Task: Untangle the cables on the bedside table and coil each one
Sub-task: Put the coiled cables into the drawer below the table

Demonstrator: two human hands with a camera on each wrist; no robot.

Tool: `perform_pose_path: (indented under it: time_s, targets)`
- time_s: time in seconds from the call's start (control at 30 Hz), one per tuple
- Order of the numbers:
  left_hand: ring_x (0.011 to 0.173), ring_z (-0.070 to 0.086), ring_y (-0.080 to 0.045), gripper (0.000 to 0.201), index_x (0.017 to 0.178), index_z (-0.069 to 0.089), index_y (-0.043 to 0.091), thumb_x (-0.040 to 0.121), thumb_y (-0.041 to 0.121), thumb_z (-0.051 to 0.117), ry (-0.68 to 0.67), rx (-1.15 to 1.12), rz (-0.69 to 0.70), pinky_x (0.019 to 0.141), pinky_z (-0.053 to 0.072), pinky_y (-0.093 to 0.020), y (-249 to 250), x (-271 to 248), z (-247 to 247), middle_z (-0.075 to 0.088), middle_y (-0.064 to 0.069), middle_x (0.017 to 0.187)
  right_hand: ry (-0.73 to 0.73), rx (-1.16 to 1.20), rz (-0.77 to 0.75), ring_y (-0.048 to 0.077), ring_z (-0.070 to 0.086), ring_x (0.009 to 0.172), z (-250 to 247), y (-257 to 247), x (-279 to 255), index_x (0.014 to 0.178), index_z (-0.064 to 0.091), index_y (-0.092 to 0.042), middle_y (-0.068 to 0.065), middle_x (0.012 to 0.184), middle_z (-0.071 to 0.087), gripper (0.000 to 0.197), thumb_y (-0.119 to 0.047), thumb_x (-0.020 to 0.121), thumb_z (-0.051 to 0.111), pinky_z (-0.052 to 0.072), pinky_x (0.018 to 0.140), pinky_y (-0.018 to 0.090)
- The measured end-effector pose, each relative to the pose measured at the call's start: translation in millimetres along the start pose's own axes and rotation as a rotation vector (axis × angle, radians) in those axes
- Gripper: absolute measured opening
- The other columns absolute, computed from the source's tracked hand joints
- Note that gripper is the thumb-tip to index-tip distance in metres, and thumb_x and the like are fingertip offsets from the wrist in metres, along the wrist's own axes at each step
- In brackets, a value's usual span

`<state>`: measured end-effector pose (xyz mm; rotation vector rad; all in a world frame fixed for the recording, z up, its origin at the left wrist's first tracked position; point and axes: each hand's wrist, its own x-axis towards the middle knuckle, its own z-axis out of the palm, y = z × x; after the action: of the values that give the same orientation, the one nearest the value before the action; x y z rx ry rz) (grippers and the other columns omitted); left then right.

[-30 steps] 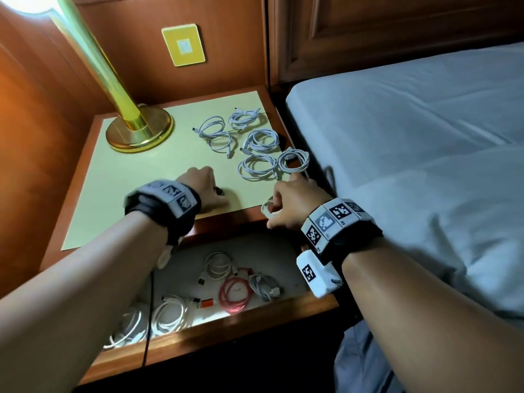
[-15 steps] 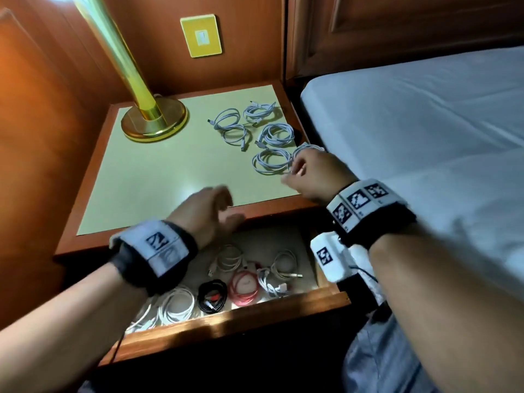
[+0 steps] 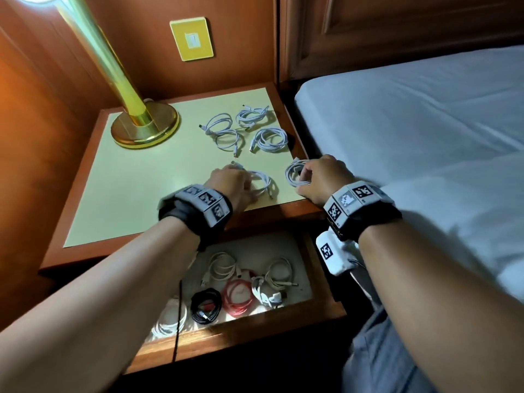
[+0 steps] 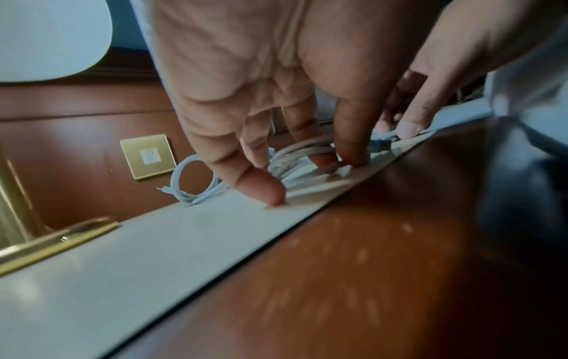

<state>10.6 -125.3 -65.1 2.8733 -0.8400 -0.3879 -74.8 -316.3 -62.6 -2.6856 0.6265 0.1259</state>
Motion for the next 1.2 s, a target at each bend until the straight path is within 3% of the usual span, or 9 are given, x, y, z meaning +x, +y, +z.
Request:
perform_pose_path:
  time_s: [0.2,0.33,0.4,0.5,0.6,0.7,0.83,1.0,1.2]
  targets:
    - [0.104,0.061,-0.021,0.024,0.062,0.059,0.039,0.07,0.047,0.08,-0.132,-0.123,0.025,0.093,0.05,-0.031,-56.5,-102.4,-3.9,0.059,0.006,0.112,-0.171,-0.274,-0.218,0.027,0.042,0.12,-12.5,-34.3,-46.3,0.098,0.069,-0.028,0.001,0.119,0.054,0.026,-0.047,0.081,0.074,0.044,0.101,0.042]
    - [0.094,0.058,-0.01,0.026,0.062,0.065,0.025,0.067,0.033,0.088,-0.164,-0.143,0.003,0.083,0.044,-0.02,-76.3,-162.2,18.5,0.06,0.009,0.105,-0.536,-0.187,-0.514,0.017,0.061,0.104,-2.3,-68.5,-99.3,0.093,0.072,-0.023,-0.008,0.099,0.06,0.027,-0.044,0.079,0.08,0.047,0.086,0.029]
    - [0.102,0.061,-0.014,0.023,0.073,0.068,0.031,0.066,0.045,0.084,-0.222,-0.119,-0.067,0.089,0.048,-0.024,-89.0,-175.5,38.2,0.058,0.009,0.112,-0.636,-0.236,-0.503,0.018,0.061,0.102,16.2,-77.7,-114.3,0.101,0.072,-0.02,-0.003,0.106,0.063,0.03,-0.042,0.081,0.079,0.051,0.088,0.032]
    - [0.116,0.059,-0.019,0.061,0.115,0.062,0.037,0.062,0.067,0.07,-0.384,0.005,-0.034,0.093,0.049,-0.027,-99.5,-182.2,58.3,0.057,0.008,0.125,-0.709,-0.328,-0.465,0.019,0.06,0.111,35.7,-82.4,-117.4,0.123,0.064,-0.024,-0.003,0.12,0.063,0.047,-0.045,0.083,0.077,0.05,0.091,0.032]
    - [0.093,0.062,-0.02,0.031,0.091,0.06,0.026,0.082,0.054,0.07,-0.3,0.021,-0.037,0.07,0.042,-0.025,-89.8,-173.6,36.9,0.066,0.005,0.098,-0.569,-0.133,-0.47,0.015,0.057,0.118,16.7,-81.1,-99.1,0.129,0.061,-0.026,-0.004,0.129,0.062,0.049,-0.047,0.086,0.073,0.045,0.099,0.029]
    - [0.092,0.063,-0.018,0.021,0.094,0.061,0.029,0.085,0.046,0.072,-0.147,-0.089,-0.04,0.08,0.05,-0.029,-85.8,-143.0,4.4,0.068,0.003,0.102,-0.282,0.015,-0.346,0.015,0.054,0.123,-11.6,-76.8,-60.9,0.135,0.054,-0.029,0.0,0.14,0.054,0.055,-0.051,0.086,0.069,0.043,0.103,0.031]
    - [0.11,0.057,-0.027,0.064,0.135,0.048,0.02,0.083,0.045,0.075,-0.072,-0.108,-0.19,0.092,0.047,-0.036,-85.7,-72.0,-19.3,0.055,-0.009,0.127,-0.302,-0.263,-0.089,0.027,0.052,0.128,-19.0,-70.3,-3.2,0.148,0.038,-0.019,0.01,0.149,0.041,0.078,-0.051,0.085,0.071,0.045,0.103,0.036]
    - [0.112,0.058,-0.037,0.084,0.136,0.039,0.005,0.077,0.049,0.081,-0.053,-0.064,-0.361,0.079,0.044,-0.038,-82.0,1.6,-34.7,0.059,-0.017,0.125,-0.152,-0.347,0.018,0.033,0.056,0.12,-4.8,-77.5,44.7,0.146,0.029,-0.006,0.019,0.14,0.046,0.077,-0.037,0.089,0.071,0.048,0.09,0.039]
    - [0.131,0.042,-0.049,0.145,0.156,-0.001,0.028,0.049,0.065,0.09,-0.046,-0.097,-0.393,0.102,0.043,-0.061,-74.2,57.2,-36.9,0.026,-0.021,0.149,-0.083,-0.256,0.074,0.043,0.043,0.133,-8.1,-73.7,89.4,0.156,0.005,-0.026,0.017,0.151,0.016,0.113,-0.051,0.076,0.08,0.042,0.106,0.049]
